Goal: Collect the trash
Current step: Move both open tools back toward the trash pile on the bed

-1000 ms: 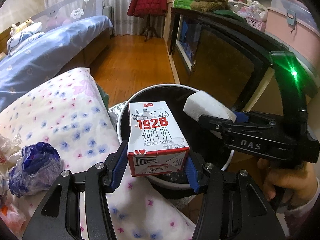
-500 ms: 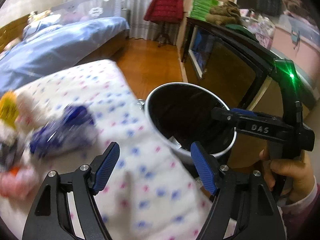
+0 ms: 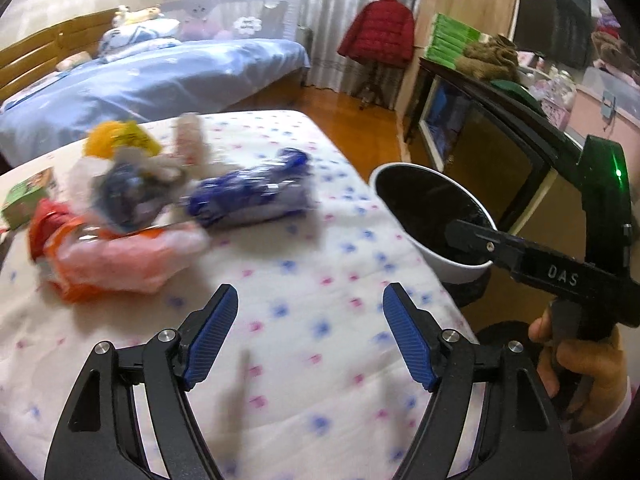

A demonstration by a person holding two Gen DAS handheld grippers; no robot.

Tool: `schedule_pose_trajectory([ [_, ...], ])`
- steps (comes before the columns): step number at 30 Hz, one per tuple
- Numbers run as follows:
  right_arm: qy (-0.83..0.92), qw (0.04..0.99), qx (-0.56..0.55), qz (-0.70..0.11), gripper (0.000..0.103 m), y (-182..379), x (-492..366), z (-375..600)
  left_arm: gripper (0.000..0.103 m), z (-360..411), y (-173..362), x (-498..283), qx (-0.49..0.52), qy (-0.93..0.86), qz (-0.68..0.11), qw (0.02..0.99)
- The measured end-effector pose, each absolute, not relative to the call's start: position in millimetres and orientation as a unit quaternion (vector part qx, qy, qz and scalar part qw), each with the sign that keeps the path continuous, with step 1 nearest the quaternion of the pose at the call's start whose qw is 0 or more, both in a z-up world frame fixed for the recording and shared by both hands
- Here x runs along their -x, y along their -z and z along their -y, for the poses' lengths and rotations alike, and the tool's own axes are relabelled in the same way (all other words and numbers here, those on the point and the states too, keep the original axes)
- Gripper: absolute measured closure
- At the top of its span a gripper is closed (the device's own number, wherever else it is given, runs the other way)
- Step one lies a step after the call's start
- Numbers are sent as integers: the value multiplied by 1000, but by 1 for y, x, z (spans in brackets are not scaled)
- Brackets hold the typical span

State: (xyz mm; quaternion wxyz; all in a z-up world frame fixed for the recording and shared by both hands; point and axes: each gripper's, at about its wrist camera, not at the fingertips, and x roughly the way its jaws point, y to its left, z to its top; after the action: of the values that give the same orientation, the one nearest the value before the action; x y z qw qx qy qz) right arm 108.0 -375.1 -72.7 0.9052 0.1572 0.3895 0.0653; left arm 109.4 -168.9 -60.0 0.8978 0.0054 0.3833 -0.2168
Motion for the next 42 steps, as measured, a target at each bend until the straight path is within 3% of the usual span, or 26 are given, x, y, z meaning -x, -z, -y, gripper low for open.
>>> schedule_pose_trajectory([
  [26,-168,892,-84,-410,19,78,-152,282,26,43,71,-137,34,127,-397,908],
  [38,-201,881,-48,-425,20,88,-191,263,27,42,75,-166,44,186,-417,888],
  [40,-203,880,-40,-428,27,90,-193,259,28,46,76,-167,34,188,-416,889],
  [41,-203,879,-39,-429,32,90,-194,258,35,49,76,-166,27,190,-417,888],
  [42,-204,878,-36,-431,48,90,-195,256,47,51,77,-166,24,191,-418,888],
])
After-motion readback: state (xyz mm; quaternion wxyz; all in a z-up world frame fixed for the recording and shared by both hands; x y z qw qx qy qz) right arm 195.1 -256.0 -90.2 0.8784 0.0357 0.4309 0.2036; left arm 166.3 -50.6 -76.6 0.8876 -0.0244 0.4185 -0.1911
